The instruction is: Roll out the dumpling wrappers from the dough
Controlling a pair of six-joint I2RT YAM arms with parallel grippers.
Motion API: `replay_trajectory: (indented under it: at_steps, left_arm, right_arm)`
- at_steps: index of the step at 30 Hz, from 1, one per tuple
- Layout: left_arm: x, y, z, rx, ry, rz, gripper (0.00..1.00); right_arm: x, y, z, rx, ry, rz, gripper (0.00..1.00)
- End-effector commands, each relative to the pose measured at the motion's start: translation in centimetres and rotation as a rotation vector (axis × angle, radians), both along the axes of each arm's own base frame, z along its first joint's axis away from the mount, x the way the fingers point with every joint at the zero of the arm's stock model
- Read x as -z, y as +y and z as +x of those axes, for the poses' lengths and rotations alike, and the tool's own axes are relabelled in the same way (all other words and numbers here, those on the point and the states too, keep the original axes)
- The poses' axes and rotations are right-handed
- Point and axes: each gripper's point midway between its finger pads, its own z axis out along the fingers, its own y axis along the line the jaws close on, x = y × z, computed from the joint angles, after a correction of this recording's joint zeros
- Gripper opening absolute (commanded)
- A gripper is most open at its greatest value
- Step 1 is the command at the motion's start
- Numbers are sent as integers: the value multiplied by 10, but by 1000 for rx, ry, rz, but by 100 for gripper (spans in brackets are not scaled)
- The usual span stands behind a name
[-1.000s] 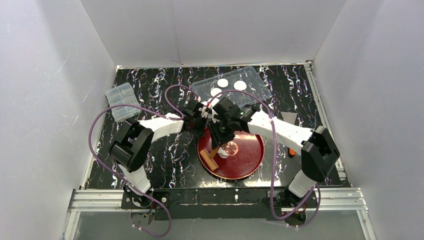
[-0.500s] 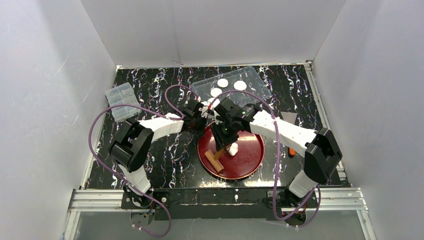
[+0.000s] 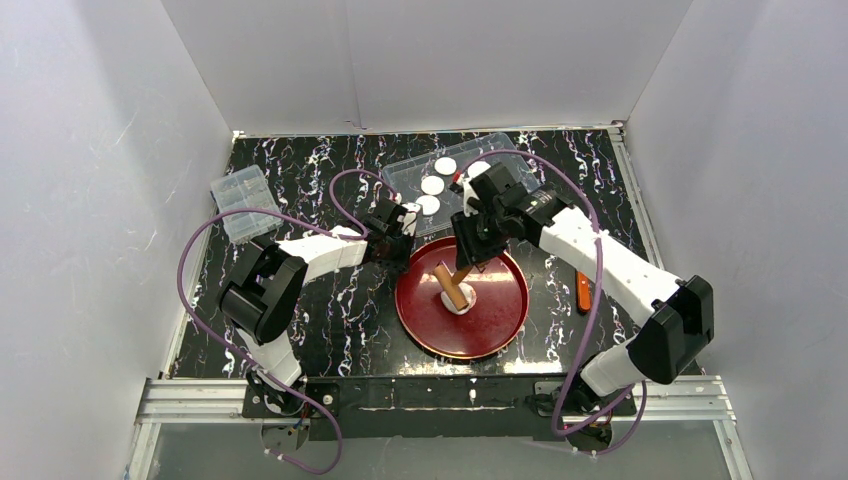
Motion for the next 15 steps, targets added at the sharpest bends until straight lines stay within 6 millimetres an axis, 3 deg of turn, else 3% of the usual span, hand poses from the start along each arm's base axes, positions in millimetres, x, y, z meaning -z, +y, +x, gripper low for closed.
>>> replay_trajectory:
  at_steps: [1, 7, 15]
  left_arm:
    - [15, 21, -13, -7, 45, 101, 0]
    - [17, 22, -13, -7, 48, 103, 0]
    - [14, 22, -12, -8, 36, 101, 0]
  right_arm:
    - [-3, -4, 13, 4, -32, 12, 1]
    - [5, 1, 16, 2, -21, 20, 1]
    - [52, -26, 22, 43, -10, -142, 1]
